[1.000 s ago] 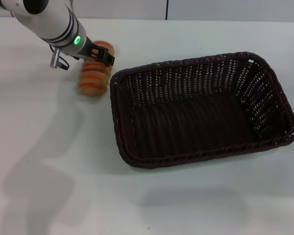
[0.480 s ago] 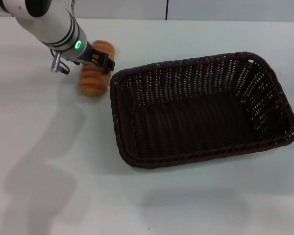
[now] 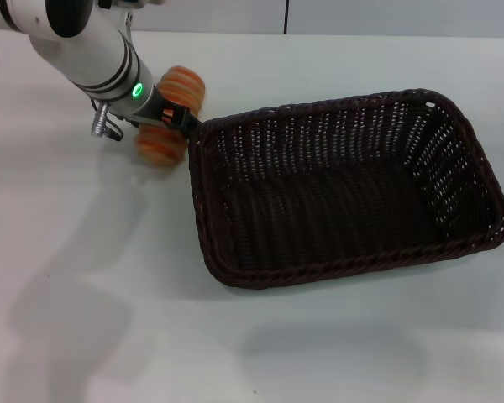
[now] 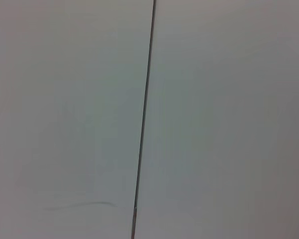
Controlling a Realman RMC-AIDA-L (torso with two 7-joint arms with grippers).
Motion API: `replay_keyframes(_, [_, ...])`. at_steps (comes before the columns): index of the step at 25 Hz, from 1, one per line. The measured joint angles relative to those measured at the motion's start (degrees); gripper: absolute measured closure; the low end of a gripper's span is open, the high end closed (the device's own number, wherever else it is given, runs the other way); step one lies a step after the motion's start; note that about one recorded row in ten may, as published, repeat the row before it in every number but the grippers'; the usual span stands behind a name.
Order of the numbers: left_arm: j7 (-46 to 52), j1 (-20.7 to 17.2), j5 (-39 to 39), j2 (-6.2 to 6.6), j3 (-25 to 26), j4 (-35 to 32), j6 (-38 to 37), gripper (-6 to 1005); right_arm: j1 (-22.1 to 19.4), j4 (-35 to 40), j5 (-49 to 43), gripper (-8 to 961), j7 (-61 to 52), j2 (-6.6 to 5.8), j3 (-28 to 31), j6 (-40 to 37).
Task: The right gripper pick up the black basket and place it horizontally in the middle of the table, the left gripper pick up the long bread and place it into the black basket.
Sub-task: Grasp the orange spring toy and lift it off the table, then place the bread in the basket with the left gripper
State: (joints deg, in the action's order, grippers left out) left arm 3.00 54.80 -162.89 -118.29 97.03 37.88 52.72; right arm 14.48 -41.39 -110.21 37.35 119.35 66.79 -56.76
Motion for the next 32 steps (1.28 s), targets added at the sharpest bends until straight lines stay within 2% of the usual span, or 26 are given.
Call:
replay_keyframes(9, [-0.2,-0.5,0.1,0.02,-0.5,1.0,0.1,229,0.1,0.0,0.0,566,0.0,0.0,0.0,0.0])
replay_keyframes(17, [-0.4,-2.0,-0.2,0.09,-0.4,4.0,-0.3,279,0.2,0.1,0.0,567,0.0,-0.02,0.0,0.0])
replay_keyframes(20, [-3.1,-7.1,0.3,0.31,3.6,14.5,0.7,298,0.2,0.1,0.0,567,0.0,-0.07,0.0,0.0])
replay_keyframes(21, [-3.1,-7.1,0.3,0.31,3.6,14.5,0.7,306,0.2,0.1,0.0,567,0.0,-0.09,0.0,0.0])
replay_keyframes(22, [-6.4,-8.8,1.6,0.34,6.8,18.7,2.6,314,0.3,0.1,0.0,567,0.0,-0.09,0.0,0.0])
replay_keyframes(23, [-6.4,-8.8,1.6,0.34,6.8,18.7,2.6,323,0.3,0.1,0.0,567,0.0,-0.09,0.0,0.0])
replay_keyframes(25, [-11.4,-9.9,4.6,0.39,10.2,22.1,5.5,339,0.4,0.1,0.0,567,0.0,-0.09,0.0,0.0])
replay_keyframes(27, [-11.4,-9.9,4.6,0.39,10.2,22.1,5.5,355,0.6,0.2,0.0,566,0.0,-0.09,0.1,0.0])
replay_keyframes(30, [-25.7,-10.4,15.2,0.51,22.3,28.0,16.8,379,0.8,0.3,0.0,566,0.0,-0.09,0.1,0.0])
replay_keyframes(32, [-30.9,-10.4,19.6,0.63,25.8,30.4,23.0,398,1.0,0.3,0.0,566,0.0,-0.09,0.1,0.0])
